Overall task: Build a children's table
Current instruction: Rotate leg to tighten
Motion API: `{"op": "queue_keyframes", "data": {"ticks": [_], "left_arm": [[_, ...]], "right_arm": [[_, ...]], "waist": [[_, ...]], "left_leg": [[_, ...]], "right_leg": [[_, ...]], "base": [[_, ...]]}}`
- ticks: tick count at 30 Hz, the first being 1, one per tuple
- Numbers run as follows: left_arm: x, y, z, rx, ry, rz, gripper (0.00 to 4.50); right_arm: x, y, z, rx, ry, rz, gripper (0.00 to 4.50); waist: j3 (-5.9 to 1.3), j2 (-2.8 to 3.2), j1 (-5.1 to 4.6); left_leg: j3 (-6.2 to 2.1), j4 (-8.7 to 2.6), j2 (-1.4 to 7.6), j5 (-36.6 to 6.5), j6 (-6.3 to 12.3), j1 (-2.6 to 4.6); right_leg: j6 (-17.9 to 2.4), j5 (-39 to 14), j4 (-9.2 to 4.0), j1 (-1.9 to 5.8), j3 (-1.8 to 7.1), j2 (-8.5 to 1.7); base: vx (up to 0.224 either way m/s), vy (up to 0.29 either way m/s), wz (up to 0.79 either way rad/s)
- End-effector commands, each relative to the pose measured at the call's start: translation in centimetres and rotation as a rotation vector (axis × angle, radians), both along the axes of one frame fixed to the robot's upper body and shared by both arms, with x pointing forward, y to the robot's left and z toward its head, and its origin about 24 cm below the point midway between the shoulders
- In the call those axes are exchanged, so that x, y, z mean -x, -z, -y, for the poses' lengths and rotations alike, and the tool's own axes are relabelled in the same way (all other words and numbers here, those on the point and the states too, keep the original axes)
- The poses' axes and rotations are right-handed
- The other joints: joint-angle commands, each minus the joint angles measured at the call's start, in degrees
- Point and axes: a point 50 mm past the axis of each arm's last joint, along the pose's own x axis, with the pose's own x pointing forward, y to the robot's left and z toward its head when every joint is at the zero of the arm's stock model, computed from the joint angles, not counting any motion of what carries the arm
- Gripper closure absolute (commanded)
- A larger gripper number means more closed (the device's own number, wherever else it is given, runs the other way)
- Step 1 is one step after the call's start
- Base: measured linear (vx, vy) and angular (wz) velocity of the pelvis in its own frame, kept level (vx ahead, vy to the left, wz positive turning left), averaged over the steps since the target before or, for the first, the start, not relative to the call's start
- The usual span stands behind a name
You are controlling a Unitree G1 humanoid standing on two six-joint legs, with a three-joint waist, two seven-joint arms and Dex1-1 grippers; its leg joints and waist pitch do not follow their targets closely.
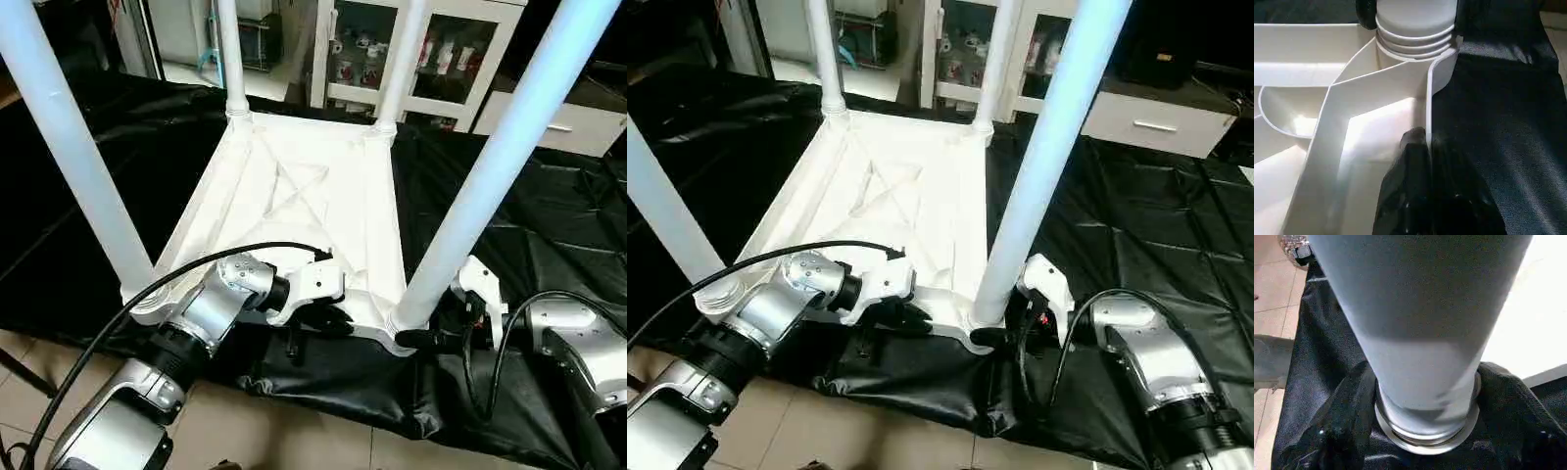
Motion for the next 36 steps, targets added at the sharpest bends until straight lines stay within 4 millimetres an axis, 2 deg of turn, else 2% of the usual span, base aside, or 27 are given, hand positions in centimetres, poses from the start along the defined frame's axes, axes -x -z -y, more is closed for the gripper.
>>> {"op": "queue_keyframes", "data": {"ticks": [1, 3, 5, 6, 7, 8, 9, 10, 11, 12, 13, 15, 16, 17, 19, 20, 21, 22, 23, 26, 29, 30, 31, 33, 34, 35, 36], "left_arm": [[0.3, 0.1, 0.9, 0.025, 0.008, -0.008, 4.50], [0.2, 0.1, 0.8, 0.022, -0.005, -0.009, 4.50], [-0.4, 0.2, 0.8, 0.014, -0.056, 0.002, 4.50], [-0.6, 0.2, 1.0, 0.018, -0.079, 0.005, 4.50], [-1.2, 0.1, 1.3, 0.023, -0.141, 0.014, 4.50], [-1.2, 0.1, 1.3, 0.023, -0.141, 0.014, 4.50], [-1.6, 0.0, 1.5, 0.025, -0.188, 0.025, 4.50], [-2.1, -0.1, 1.9, 0.026, -0.238, 0.039, 4.50], [-2.6, -0.2, 2.2, 0.025, -0.304, 0.050, 4.50], [-3.2, -0.3, 2.7, 0.022, -0.388, 0.060, 4.50], [-3.8, -0.3, 3.1, 0.016, -0.489, 0.066, 4.50], [-4.5, -0.5, 3.8, 0.003, -0.605, 0.099, 4.50], [-4.9, -0.7, 4.2, 0.001, -0.654, 0.134, 4.50], [-5.1, -0.8, 4.4, 0.003, -0.682, 0.162, 4.50], [-5.3, -1.1, 5.3, 0.024, -0.715, 0.190, 4.50], [-5.5, -1.5, 6.0, 0.040, -0.736, 0.227, 4.50], [-5.5, -1.5, 6.0, 0.040, -0.736, 0.227, 4.50], [-5.6, -1.8, 6.3, 0.055, -0.747, 0.239, 4.50], [-5.6, -1.8, 6.2, 0.051, -0.739, 0.248, 4.50], [-5.7, -1.9, 5.8, 0.050, -0.741, 0.255, 4.50], [-5.9, -1.6, 5.1, 0.039, -0.740, 0.261, 4.50], [-5.9, -1.5, 4.8, 0.037, -0.732, 0.265, 4.50], [-5.9, -1.4, 4.7, 0.037, -0.730, 0.266, 4.50], [-5.7, -1.3, 4.4, 0.042, -0.696, 0.262, 4.50], [-5.6, -1.1, 4.1, 0.041, -0.680, 0.251, 4.50], [-5.3, -1.0, 3.8, 0.045, -0.633, 0.249, 4.50], [-5.1, -0.9, 3.7, 0.046, -0.600, 0.249, 4.50]], "right_arm": [[0.0, 0.3, -0.6, -0.012, -0.011, -0.012, 1.78], [-0.1, 0.4, -0.6, -0.020, 0.006, -0.016, 1.78], [-0.9, 1.4, -0.5, 0.007, 0.171, -0.012, 1.78], [-1.2, 2.0, -0.3, 0.037, 0.250, -0.029, 1.78], [-1.5, 2.9, -0.1, 0.057, 0.374, -0.063, 1.78], [-1.5, 2.9, -0.1, 0.057, 0.374, -0.063, 1.78], [-1.8, 3.3, -0.2, 0.044, 0.453, -0.082, 1.80], [-2.1, 3.5, -0.3, 0.039, 0.530, -0.086, 1.81], [-2.5, 3.8, -0.5, 0.034, 0.621, -0.086, 1.81], [-2.9, 4.0, -0.8, 0.050, 0.704, -0.065, 1.81], [-3.4, 4.2, -1.2, 0.062, 0.783, -0.035, 1.81], [-4.0, 4.4, -2.1, 0.074, 0.894, 0.016, 1.81], [-4.4, 4.4, -2.7, 0.072, 0.950, 0.041, 1.81], [-4.6, 4.4, -3.2, 0.068, 0.983, 0.055, 1.81], [-5.0, 4.5, -4.5, 0.074, 1.063, 0.078, 1.81], [-5.3, 4.6, -6.1, 0.061, 1.083, 0.075, 1.81], [-5.3, 4.6, -6.1, 0.061, 1.083, 0.075, 1.81], [-5.4, 4.3, -7.3, 0.046, 1.040, 0.098, 1.81], [-5.6, 4.0, -7.5, 0.025, 1.030, 0.108, 1.81], [-5.8, 3.3, -7.8, -0.051, 1.011, 0.127, 1.82], [-5.6, 2.1, -7.9, -0.193, 0.898, 0.139, 1.82], [-5.4, 1.7, -7.7, -0.222, 0.885, 0.152, 1.82], [-5.4, 1.6, -7.7, -0.227, 0.886, 0.157, 1.26], [-5.0, 1.1, -7.3, -0.266, 0.855, 0.163, 1.12], [-4.7, 0.8, -6.9, -0.275, 0.834, 0.169, 1.05], [-4.4, 0.6, -6.3, -0.281, 0.819, 0.170, 0.91], [-4.3, 0.5, -5.9, -0.282, 0.812, 0.171, 0.75]], "waist": [[-3.49, -1.28, -0.05], [-3.46, -0.93, -0.13], [-3.28, -0.57, -0.51], [-3.26, -0.65, -0.79], [-3.19, -0.63, -1.34], [-3.21, -0.79, -2.00], [-3.18, -0.40, -2.07], [-3.10, -0.57, -2.48], [-3.06, -0.51, -2.89], [-3.10, -0.34, -3.18], [-3.23, -0.35, -3.64], [-3.33, -0.09, -4.08], [-3.36, 0.43, -4.20], [-3.47, 0.43, -4.96], [-3.61, 0.26, -5.11], [-3.55, 0.67, -4.83], [-3.60, 0.62, -4.88], [-3.70, 0.56, -4.91], [-3.83, 0.53, -4.54], [-4.00, 0.56, -4.19], [-4.06, 0.48, -3.75], [-4.02, 0.49, -3.66], [-4.03, 0.42, -3.39], [-4.20, 0.48, -2.99], [-4.02, 0.44, -2.85], [-3.90, 0.40, -3.03], [-3.90, 0.40, -3.03]], "left_leg": [[-0.88, -4.52, 2.27, -15.01, 3.80, 0.37], [-0.87, -4.57, 2.19, -15.63, 3.53, 0.38], [-0.98, -4.82, 2.08, -17.54, 2.27, 0.47], [-1.10, -4.92, 2.00, -18.19, 1.67, 0.35], [-1.36, -5.08, 1.88, -20.36, 0.49, 0.24], [-1.55, -4.96, 1.73, -22.47, -0.25, 0.41], [-1.74, -4.96, 1.74, -23.25, -0.64, 0.55], [-1.74, -4.83, 1.59, -24.67, -0.84, 0.68], [-1.97, -4.72, 1.39, -25.89, -1.23, 0.69], [-2.11, -4.63, 1.28, -26.24, -1.51, 0.66], [-2.47, -4.57, 1.27, -26.67, -1.86, 0.64], [-2.85, -4.75, 1.32, -26.60, -1.78, 0.46], [-2.98, -4.83, 1.38, -26.72, -1.80, 0.36], [-3.25, -5.00, 1.39, -27.58, -1.57, 0.33], [-3.05, -5.08, 1.28, -25.26, -0.58, -0.21], [-2.70, -4.95, 1.17, -24.62, 0.04, 0.23], [-2.61, -4.93, 1.16, -24.18, 0.18, 0.19], [-2.59, -4.97, 1.18, -23.51, 0.29, 0.02], [-2.42, -5.03, 1.31, -21.66, 1.05, -0.11], [-2.01, -4.88, 1.32, -18.59, 2.45, -0.31], [-1.64, -4.60, 1.38, -16.98, 4.21, -0.15], [-1.64, -4.58, 1.38, -16.46, 4.42, -0.21], [-1.53, -4.52, 1.41, -15.42, 4.92, -0.18], [-1.47, -4.38, 1.43, -13.26, 5.57, -0.29], [-1.51, -4.46, 1.31, -13.17, 6.32, -0.74], [-1.99, -4.78, 1.30, -13.64, 6.13, -1.56], [-1.99, -4.78, 1.30, -13.64, 6.13, -1.56]], "right_leg": [[-11.62, -20.04, -3.42, 2.42, 1.65, -1.60], [-11.68, -20.45, -3.56, 2.42, 1.62, -1.55], [-11.10, -22.65, -3.93, 2.20, 1.52, -1.37], [-10.75, -23.63, -3.93, 2.27, 1.43, -1.31], [-9.47, -26.62, -4.25, 2.35, 1.16, -1.23], [-8.36, -29.73, -4.62, 2.14, 0.97, -1.28], [-7.90, -30.92, -4.79, 2.10, 0.91, -1.42], [-6.91, -33.24, -5.36, 1.69, 0.77, -1.31], [-5.63, -36.03, -5.84, 1.61, 0.40, -1.32], [-5.23, -36.74, -5.81, 1.57, 0.17, -1.29], [-4.27, -38.17, -6.19, 1.77, -0.39, -1.41], [-4.10, -37.60, -6.55, 2.11, -0.84, -1.53], [-4.47, -36.36, -6.55, 2.17, -0.91, -1.58], [-5.35, -33.27, -6.77, 2.51, -1.49, -1.48], [-6.61, -29.89, -6.62, 2.88, -1.42, -1.74], [-7.77, -28.64, -6.62, 2.33, -1.13, -1.75], [-8.18, -27.88, -6.53, 2.30, -1.03, -1.70], [-8.55, -26.79, -6.29, 2.51, -0.93, -1.69], [-9.50, -23.52, -5.86, 2.72, -0.74, -1.70], [-10.83, -19.19, -5.27, 2.89, -0.44, -1.69], [-12.24, -16.84, -4.96, 2.91, -0.30, -1.74], [-12.28, -16.98, -4.94, 2.97, -0.32, -1.79], [-12.13, -17.05, -4.88, 2.96, -0.28, -1.75], [-12.29, -15.90, -4.55, 3.13, -0.24, -1.74], [-11.55, -16.28, -4.53, 3.36, -0.26, -1.61], [-9.69, -18.89, -4.49, 4.13, -0.50, -1.74], [-9.69, -18.89, -4.49, 4.13, -0.50, -1.74]], "base": [[0.000, 0.000, 0.00], [0.000, 0.000, 0.00], [0.000, 0.000, 0.00], [0.000, 0.000, 0.00], [0.000, 0.000, 0.00], [0.000, 0.000, 0.00], [0.000, 0.000, 0.00], [0.000, 0.000, 0.00], [0.000, 0.000, 0.00], [0.000, 0.000, 0.00], [0.000, 0.000, 0.00], [0.000, 0.000, 0.00], [0.000, 0.000, 0.00], [0.000, 0.000, 0.00], [0.000, 0.000, 0.00], [0.000, 0.000, 0.00], [0.000, 0.000, 0.00], [0.000, 0.000, 0.00], [0.000, 0.000, 0.00], [0.000, 0.000, 0.00], [0.000, 0.000, 0.00], [0.000, 0.000, 0.00], [0.000, 0.000, 0.00], [0.000, 0.000, 0.00], [0.000, 0.000, 0.00], [0.000, 0.000, 0.00], [0.006, -0.029, -0.18]]}}
